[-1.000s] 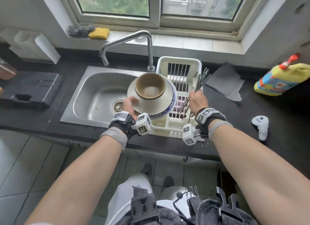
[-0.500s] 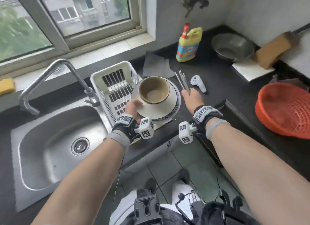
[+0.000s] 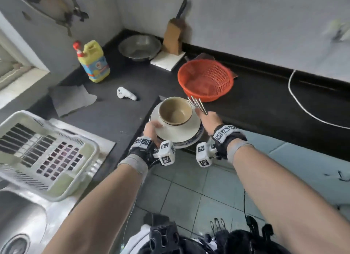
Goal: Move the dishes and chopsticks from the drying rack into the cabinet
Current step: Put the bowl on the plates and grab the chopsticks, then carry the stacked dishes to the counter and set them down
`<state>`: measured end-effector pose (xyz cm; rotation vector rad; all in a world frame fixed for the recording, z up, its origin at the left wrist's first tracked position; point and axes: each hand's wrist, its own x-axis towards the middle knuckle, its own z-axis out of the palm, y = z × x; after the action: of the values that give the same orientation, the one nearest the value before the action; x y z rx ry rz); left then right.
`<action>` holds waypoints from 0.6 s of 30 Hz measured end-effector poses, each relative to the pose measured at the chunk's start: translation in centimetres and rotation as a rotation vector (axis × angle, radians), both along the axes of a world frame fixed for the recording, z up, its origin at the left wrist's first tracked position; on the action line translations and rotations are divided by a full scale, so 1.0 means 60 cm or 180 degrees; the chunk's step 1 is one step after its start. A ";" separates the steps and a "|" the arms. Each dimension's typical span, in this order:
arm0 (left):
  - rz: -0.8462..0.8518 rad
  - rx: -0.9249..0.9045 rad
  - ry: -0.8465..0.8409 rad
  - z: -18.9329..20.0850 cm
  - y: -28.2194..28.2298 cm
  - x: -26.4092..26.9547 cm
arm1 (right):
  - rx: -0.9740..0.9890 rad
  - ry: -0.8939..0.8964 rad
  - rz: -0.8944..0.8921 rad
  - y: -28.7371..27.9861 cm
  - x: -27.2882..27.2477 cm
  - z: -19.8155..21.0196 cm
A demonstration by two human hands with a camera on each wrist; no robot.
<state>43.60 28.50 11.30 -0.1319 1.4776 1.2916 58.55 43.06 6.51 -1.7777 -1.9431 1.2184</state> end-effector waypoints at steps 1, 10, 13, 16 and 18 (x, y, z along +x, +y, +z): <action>-0.0119 -0.0020 0.0005 0.001 0.020 0.042 | -0.0021 -0.0042 -0.0086 0.014 0.046 -0.002; -0.1003 0.0035 0.0189 -0.027 0.181 0.419 | -0.0199 0.0055 -0.1020 0.083 0.470 0.040; -0.1318 -0.0005 0.0198 -0.039 0.235 0.517 | -0.0221 0.0118 -0.1278 0.099 0.583 0.044; -0.1628 -0.0095 0.0349 -0.055 0.292 0.602 | -0.0316 0.0224 -0.1606 0.118 0.681 0.040; -0.1816 -0.0105 0.0447 -0.070 0.333 0.654 | -0.0323 0.0307 -0.1856 0.130 0.738 0.036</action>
<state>82.87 48.51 7.10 0.3449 1.5086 0.8233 102.83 50.87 8.68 -2.0802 -1.1909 1.1688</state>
